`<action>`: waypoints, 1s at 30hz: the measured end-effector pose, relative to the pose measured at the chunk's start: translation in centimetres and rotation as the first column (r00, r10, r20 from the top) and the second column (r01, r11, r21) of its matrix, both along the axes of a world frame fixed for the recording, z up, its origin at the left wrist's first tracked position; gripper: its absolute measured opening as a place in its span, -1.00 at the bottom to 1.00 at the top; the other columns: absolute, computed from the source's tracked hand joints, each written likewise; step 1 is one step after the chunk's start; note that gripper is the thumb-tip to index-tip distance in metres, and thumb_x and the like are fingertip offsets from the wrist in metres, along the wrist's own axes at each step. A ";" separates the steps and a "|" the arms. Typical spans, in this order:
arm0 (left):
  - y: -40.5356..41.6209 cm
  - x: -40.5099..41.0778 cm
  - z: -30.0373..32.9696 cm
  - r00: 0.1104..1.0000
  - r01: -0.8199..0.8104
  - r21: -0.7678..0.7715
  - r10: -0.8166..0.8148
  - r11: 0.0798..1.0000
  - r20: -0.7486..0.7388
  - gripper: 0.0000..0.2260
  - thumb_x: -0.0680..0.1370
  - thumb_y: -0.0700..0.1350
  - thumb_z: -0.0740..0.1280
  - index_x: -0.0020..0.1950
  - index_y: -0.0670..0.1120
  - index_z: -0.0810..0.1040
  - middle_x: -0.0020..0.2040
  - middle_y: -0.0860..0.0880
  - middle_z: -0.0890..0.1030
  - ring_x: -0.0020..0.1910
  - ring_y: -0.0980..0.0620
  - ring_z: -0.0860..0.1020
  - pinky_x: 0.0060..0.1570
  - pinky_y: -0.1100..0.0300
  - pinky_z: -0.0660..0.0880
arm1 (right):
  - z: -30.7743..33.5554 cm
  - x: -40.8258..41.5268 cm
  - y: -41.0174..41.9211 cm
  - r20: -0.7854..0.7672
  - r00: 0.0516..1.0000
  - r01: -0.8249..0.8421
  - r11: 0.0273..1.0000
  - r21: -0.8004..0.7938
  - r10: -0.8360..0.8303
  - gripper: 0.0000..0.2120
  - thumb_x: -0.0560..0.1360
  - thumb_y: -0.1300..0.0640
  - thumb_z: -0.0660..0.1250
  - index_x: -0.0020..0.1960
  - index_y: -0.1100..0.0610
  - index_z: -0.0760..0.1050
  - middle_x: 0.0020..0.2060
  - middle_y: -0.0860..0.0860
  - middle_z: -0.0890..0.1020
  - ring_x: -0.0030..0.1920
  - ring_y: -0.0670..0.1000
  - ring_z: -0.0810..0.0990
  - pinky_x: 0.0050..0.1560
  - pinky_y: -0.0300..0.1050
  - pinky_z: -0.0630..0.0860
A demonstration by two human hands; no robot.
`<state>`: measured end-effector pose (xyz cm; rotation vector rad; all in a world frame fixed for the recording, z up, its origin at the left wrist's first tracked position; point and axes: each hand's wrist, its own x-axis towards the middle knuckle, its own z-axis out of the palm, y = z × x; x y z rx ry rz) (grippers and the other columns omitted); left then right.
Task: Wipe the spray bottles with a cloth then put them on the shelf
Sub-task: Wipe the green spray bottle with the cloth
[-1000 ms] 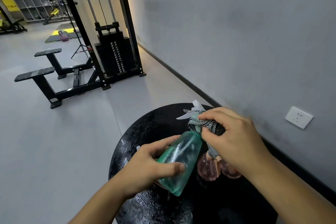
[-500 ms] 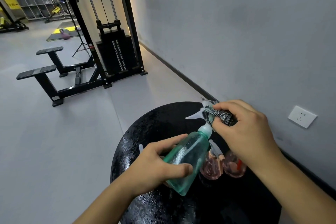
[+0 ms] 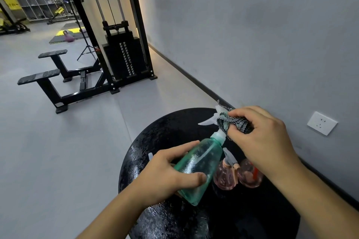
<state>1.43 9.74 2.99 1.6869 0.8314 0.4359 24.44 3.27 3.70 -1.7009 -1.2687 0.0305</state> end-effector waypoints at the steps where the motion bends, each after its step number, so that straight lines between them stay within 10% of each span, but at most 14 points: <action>1: 0.0 0.0 0.0 1.000 0.010 -0.007 -0.010 1.000 -0.003 -0.42 0.48 -0.25 0.61 0.40 0.20 0.62 0.08 0.13 0.78 0.00 0.13 0.75 -0.05 0.32 0.61 | -0.1 -0.1 0.0 -0.007 1.000 -0.001 1.000 0.001 0.001 -0.74 0.45 0.23 0.52 0.07 -0.04 0.71 -0.02 -0.21 0.66 -0.01 -0.28 0.60 -0.04 -0.57 0.40; 30: 0.1 0.1 -1.3 0.987 0.016 0.097 0.000 0.995 -0.159 -0.35 0.44 -0.07 0.66 0.47 0.25 0.56 0.09 0.20 0.76 0.01 0.21 0.73 -0.04 0.28 0.61 | -0.1 -1.0 -0.2 0.028 0.998 -0.052 0.998 0.042 0.051 -0.73 0.46 0.25 0.50 0.09 -0.04 0.70 0.03 -0.24 0.62 0.06 -0.24 0.61 0.08 -0.50 0.43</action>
